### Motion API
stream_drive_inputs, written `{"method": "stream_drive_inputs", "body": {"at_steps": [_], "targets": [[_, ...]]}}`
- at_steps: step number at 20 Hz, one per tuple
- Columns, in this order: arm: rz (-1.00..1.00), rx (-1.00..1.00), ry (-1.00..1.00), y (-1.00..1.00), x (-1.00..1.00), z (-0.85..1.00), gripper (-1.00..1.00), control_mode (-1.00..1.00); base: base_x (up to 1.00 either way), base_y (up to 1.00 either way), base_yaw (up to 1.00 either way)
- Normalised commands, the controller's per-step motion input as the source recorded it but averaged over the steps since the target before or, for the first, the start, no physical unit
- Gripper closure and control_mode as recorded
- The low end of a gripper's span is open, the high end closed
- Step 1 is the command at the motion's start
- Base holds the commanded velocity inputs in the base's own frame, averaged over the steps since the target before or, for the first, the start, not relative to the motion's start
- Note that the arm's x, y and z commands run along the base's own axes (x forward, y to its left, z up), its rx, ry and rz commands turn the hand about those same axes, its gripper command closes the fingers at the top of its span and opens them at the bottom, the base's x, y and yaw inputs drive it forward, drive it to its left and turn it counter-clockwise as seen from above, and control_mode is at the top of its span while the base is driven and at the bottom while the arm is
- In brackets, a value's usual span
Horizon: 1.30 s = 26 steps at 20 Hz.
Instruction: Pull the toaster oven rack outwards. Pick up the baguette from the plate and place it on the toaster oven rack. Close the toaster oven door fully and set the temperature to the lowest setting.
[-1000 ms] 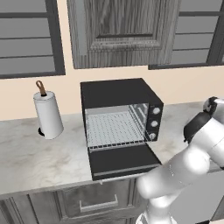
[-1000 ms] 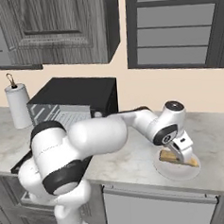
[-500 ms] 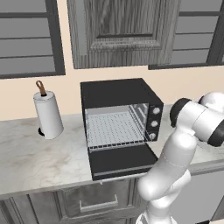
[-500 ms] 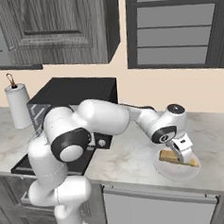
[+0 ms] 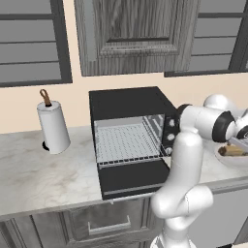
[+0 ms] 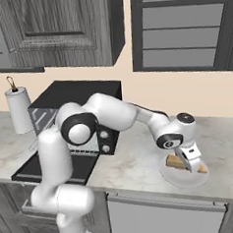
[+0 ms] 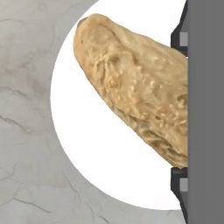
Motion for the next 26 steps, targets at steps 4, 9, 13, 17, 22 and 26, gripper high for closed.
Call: {"method": "stream_drive_inputs", "body": {"at_steps": [4,9,13,17,22,26], "targets": [[0.0,0.0,0.0,0.0,0.01,-0.01,1.0,-1.0,0.0,0.0,0.0],[0.0,0.03,-0.17,-0.01,-0.13,0.39,1.0,-1.0,0.0,0.0,0.0],[0.0,0.0,-0.44,0.06,-0.58,0.98,1.0,-1.0,0.0,0.0,0.0],[0.02,-0.12,-0.56,0.69,-1.0,0.74,1.0,-1.0,0.0,0.0,0.0],[0.08,-0.22,-0.52,0.89,-0.98,0.71,1.0,-1.0,0.0,0.0,0.0],[0.18,-0.45,-0.11,1.0,-0.87,0.85,1.0,-1.0,0.0,0.0,0.0]]}}
